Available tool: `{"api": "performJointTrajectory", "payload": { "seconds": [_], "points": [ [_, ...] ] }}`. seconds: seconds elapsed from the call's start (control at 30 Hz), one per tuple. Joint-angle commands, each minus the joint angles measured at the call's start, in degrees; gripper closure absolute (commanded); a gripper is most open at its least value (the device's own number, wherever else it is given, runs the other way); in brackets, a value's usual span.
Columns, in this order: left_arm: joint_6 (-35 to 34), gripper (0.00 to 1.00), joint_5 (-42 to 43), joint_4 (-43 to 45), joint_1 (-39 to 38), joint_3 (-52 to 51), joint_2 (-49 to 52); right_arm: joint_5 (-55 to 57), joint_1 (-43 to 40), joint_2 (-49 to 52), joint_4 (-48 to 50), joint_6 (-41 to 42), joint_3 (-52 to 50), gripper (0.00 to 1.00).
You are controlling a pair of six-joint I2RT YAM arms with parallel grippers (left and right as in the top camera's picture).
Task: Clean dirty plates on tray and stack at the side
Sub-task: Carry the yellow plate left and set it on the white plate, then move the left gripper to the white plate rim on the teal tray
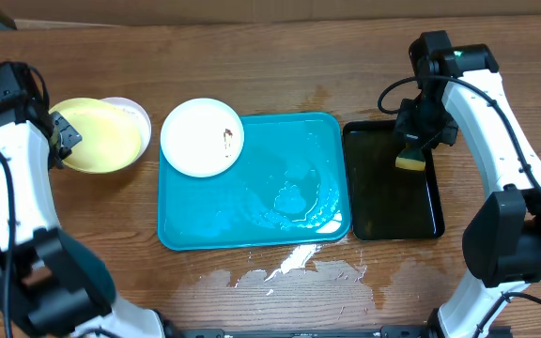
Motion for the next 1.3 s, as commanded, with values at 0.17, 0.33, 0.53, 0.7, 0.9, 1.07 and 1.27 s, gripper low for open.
{"api": "performJointTrajectory", "payload": {
  "seconds": [0.17, 0.33, 0.53, 0.7, 0.9, 1.07, 1.27],
  "points": [
    [-1.22, 0.82, 7.34, 6.29, 1.81, 1.16, 10.71, -0.31, -0.28, -2.25, 1.11, -0.22, 1.42, 0.87],
    [-0.11, 0.33, 13.84, 7.96, 1.81, 1.38, 11.04, -1.73, -0.28, -2.25, 1.25, -0.24, 1.42, 0.82],
    [2.05, 0.39, 24.94, 4.22, 1.55, 3.23, 9.90, -9.11, 0.61, -2.25, 1.64, -4.63, 1.42, 0.78],
    [4.55, 0.46, 33.20, -1.64, 0.35, 3.21, 7.17, -9.09, 0.74, -2.25, 1.07, -4.00, 0.87, 0.72],
    [7.93, 0.40, 33.11, -8.92, -6.93, 2.78, 6.38, -8.22, 0.74, -2.23, 4.37, -3.13, -4.90, 0.55],
    [7.43, 0.36, 25.73, -9.03, -13.25, 2.19, 6.62, -8.15, 0.74, -2.23, 9.60, -3.48, -9.77, 0.55],
    [5.44, 0.31, 14.84, -6.16, -19.58, 1.86, 7.30, -6.32, 0.74, -2.23, 16.39, -3.63, -13.90, 0.54]
  ]
}}
